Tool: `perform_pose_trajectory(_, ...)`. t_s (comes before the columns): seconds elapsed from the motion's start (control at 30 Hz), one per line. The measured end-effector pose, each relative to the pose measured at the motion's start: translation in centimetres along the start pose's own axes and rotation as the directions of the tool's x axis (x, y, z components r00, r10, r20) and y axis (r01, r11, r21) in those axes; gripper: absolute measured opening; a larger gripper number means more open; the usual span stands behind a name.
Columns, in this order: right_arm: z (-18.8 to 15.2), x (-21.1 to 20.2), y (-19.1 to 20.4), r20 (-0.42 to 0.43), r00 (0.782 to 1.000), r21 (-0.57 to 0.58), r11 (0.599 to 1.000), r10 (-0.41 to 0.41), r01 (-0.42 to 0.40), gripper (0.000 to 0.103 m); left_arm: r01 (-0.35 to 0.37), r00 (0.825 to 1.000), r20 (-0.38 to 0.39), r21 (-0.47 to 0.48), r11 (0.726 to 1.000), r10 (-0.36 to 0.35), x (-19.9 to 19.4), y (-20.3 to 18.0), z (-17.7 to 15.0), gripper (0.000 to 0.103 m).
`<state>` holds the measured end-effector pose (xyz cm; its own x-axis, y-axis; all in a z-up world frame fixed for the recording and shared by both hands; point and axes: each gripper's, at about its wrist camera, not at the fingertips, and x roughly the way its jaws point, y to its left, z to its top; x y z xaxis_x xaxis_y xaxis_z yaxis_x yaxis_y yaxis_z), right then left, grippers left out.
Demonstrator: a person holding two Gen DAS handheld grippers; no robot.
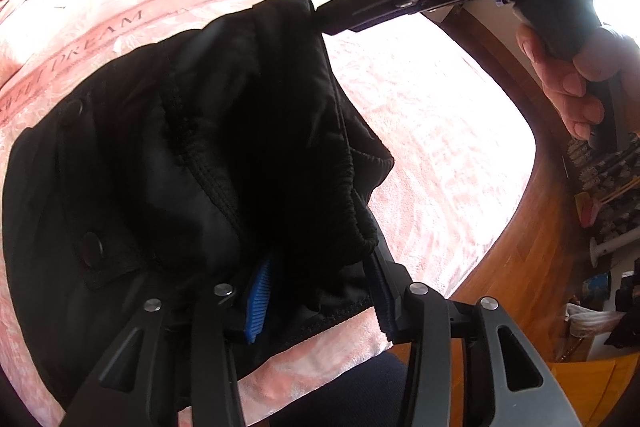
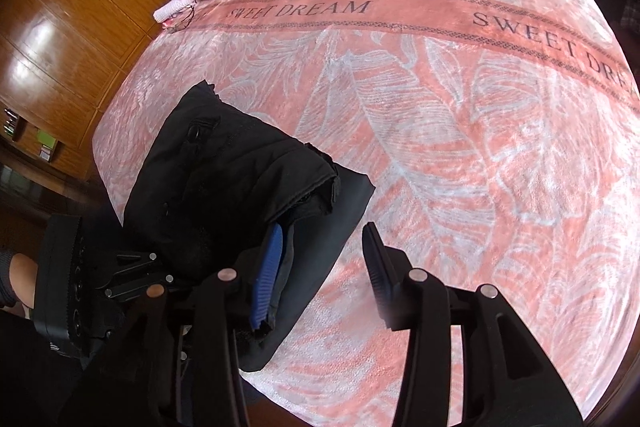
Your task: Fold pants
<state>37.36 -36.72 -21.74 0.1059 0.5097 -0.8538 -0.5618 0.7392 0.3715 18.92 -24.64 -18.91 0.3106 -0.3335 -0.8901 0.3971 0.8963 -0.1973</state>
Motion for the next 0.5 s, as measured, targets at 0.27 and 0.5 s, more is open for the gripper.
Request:
perform_pose_trajectory(0.27, -1.4, -2.9, 0.7, 0.118, 0.990, 0.103, 0.991, 0.074, -0.087, 0.052, 0.038, 0.996, 0.083, -0.036, 0.999, -0.035, -4.5, 1.0, -0.6, 0.076)
perform_pose_trajectory(0.5, 0.5, -1.8, 1.9, 0.204, 0.956, 0.142, 0.960, 0.212, -0.243, 0.053, 0.240, 0.948, 0.257, -0.192, 0.951, -0.188, -10.1, 8.0, -2.9, 0.090)
